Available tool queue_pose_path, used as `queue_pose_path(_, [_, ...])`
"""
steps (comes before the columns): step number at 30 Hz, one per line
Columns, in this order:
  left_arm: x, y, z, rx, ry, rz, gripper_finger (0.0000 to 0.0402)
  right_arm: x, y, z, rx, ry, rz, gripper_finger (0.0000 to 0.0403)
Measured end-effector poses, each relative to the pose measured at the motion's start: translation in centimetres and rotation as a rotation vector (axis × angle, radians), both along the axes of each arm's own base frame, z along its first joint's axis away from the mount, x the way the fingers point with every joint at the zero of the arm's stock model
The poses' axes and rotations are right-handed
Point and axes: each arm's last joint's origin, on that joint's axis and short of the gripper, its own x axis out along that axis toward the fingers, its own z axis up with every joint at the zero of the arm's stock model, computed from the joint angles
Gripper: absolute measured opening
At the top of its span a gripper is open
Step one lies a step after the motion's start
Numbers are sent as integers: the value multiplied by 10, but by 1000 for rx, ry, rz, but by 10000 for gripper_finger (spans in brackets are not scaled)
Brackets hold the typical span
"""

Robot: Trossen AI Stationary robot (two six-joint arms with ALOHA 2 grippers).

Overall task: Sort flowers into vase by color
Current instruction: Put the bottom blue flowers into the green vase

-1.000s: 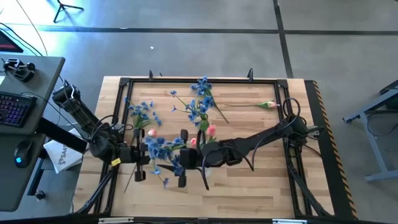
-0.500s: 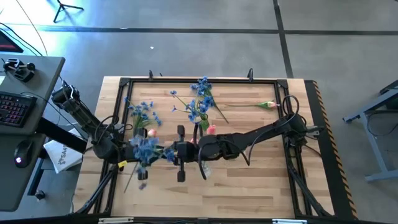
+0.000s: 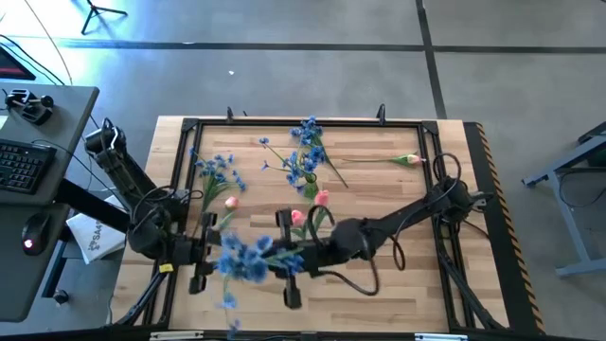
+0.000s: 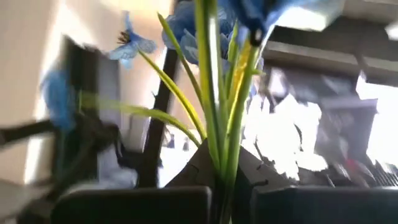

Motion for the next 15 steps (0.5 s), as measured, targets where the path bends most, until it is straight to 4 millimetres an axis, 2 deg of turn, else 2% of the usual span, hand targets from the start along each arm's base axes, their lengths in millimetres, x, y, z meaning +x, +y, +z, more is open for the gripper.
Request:
queue_pose_path(8, [9,-8,-1,62,-72,-40,150,20,-1,-25,-57,-133,14,2])
queue_pose_path(15, [17,-10,-11,88,-34,31,134,21,-1,-27,-58,-140,19,3])
